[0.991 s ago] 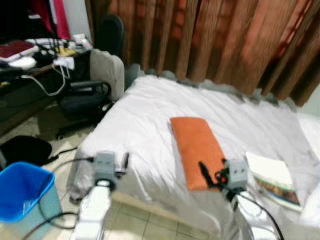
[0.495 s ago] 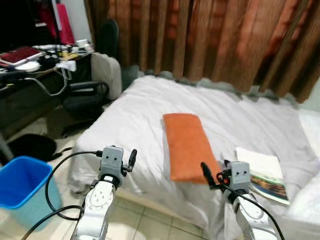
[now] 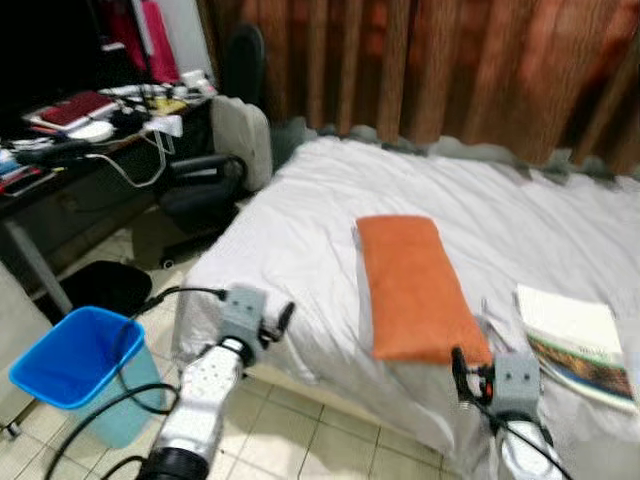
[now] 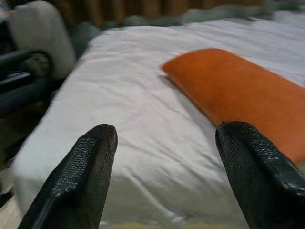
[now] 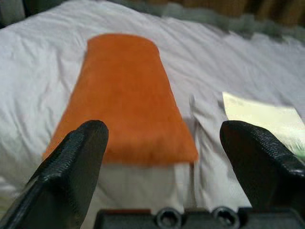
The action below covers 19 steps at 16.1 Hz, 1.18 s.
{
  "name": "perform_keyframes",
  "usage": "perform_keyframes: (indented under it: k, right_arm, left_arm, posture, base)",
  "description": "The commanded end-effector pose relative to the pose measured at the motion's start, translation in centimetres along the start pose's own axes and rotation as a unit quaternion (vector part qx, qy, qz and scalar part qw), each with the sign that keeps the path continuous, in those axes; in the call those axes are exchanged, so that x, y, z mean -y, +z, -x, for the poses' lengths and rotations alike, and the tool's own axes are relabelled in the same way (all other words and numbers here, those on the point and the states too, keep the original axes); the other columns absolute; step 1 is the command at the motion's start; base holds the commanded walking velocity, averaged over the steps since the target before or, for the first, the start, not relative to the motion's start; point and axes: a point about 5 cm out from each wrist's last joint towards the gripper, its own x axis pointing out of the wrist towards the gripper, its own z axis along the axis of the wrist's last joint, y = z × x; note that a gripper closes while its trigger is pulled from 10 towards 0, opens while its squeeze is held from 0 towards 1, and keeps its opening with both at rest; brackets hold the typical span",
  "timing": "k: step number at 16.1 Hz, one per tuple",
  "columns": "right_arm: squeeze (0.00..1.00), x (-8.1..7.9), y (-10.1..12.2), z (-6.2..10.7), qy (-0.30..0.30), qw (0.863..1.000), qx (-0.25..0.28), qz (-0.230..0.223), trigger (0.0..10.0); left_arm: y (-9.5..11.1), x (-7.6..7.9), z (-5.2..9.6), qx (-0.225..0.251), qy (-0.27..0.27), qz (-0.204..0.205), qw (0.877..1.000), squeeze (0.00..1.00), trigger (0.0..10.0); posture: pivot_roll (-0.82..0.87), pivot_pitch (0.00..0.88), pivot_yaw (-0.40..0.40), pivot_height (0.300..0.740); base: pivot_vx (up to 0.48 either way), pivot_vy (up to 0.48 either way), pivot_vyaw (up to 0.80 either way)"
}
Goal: Clean up the room
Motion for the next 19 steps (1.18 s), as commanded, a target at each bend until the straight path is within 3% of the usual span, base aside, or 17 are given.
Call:
perform_keyframes:
  k: [1,2,6,10,11,13,15,19]
  right_arm:
    - [0.0,-0.3,1.2,-0.2,0.009,1.0,0.025,-0.008,10.0]
    - [0.0,-0.8,1.5,0.1,0.021,0.999,0.034,-0.008,10.0]
    - [0.0,-0.4,1.6,0.6,0.015,0.999,0.037,-0.017,10.0]
    - [0.0,-0.7,2.0,-0.4,0.03,0.999,0.038,-0.017,10.0]
    - [0.0,-0.8,2.3,-0.8,0.031,0.998,0.041,-0.019,10.0]
    - [0.0,-1.6,2.4,-1.0,0.05,0.997,0.043,-0.033,10.0]
    - [0.0,-2.3,2.3,-1.2,0.053,0.996,0.035,-0.059,10.0]
    - [0.0,-3.4,2.3,-1.6,0.08,0.995,0.031,-0.058,10.0]
  left_arm:
    - [-0.2,0.2,0.0,-0.003,-0.005,-0.001,1.0,0.0,10.0]
    - [-0.3,0.5,0.1,0.0,-0.009,0.008,1.0,0.0,10.0]
    - [0.0,1.0,-0.7,0.005,-0.017,0.01,1.0,0.0,10.0]
    - [0.3,1.6,-0.6,0.025,-0.009,0.014,1.0,0.0,10.0]
    - [0.7,1.8,-0.5,0.041,-0.013,0.033,0.999,0.0,10.0]
    - [1.0,1.9,0.0,0.053,0.0,0.031,0.998,0.0,10.0]
    - [1.3,1.2,0.4,0.058,0.009,0.03,0.998,0.0,10.0]
    - [1.2,0.1,0.4,0.052,0.031,0.024,0.998,0.0,10.0]
  posture:
    - [0.02,0.017,0.017,0.74]
    - [-0.01,0.024,0.028,0.74]
    - [-0.03,0.032,0.028,0.74]
    - [0.01,0.016,0.009,0.74]
    - [0.02,0.007,0.016,0.74]
    - [0.03,0.01,0.019,0.74]
    - [0.05,0.019,0.003,0.74]
    - [0.09,0.018,-0.015,0.74]
  base:
    - [0.0,0.0,0.0]
    - [0.0,0.0,0.0]
    - [0.0,0.0,0.0]
    - [0.0,0.0,0.0]
    - [0.0,0.0,0.0]
    - [0.412,0.127,0.0]
    - [0.442,0.0,0.0]
    - [0.451,0.0,0.0]
